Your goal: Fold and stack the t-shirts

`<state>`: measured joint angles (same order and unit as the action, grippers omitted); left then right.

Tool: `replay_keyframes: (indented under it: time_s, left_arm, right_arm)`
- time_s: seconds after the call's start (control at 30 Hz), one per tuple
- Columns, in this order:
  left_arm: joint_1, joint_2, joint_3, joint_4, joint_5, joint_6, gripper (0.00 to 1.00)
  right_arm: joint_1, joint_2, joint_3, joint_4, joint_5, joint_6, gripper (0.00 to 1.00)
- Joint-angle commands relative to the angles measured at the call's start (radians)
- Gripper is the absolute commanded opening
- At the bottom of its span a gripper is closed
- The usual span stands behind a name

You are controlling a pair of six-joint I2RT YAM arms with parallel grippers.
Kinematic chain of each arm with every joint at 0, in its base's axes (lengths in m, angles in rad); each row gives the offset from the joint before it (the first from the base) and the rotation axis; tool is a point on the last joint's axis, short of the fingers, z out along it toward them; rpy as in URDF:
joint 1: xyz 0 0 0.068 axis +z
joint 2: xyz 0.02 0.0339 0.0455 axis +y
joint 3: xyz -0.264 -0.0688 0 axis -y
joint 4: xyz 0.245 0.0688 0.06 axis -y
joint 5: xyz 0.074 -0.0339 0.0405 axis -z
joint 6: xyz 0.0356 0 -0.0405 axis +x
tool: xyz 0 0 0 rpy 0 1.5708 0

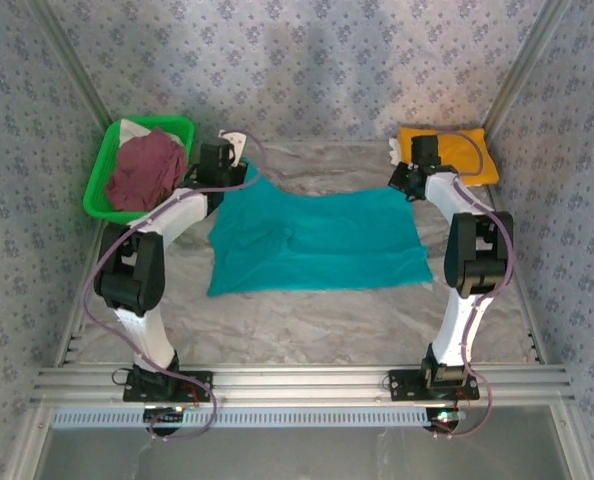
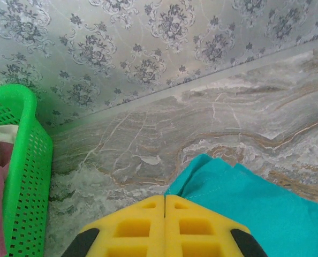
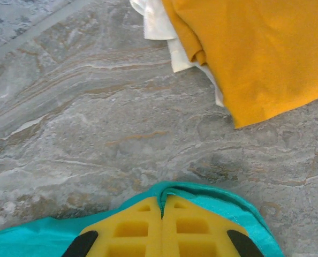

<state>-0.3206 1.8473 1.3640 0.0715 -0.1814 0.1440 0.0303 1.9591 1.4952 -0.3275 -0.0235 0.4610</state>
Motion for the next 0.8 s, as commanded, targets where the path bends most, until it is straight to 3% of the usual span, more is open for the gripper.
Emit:
replay_keyframes:
  time_s: [0.0, 0.77]
  left_arm:
    - [0.012, 0.015, 0.043, 0.019, -0.035, 0.066, 0.00]
    - [0.018, -0.197, -0.302, 0.105, -0.106, 0.018, 0.00]
  right_arm:
    - [-0.021, 0.020, 0.046, 0.027, -0.022, 0.024, 0.00]
    - [-0.079, -0.212, -0.274, 0.162, -0.068, -0.016, 0.00]
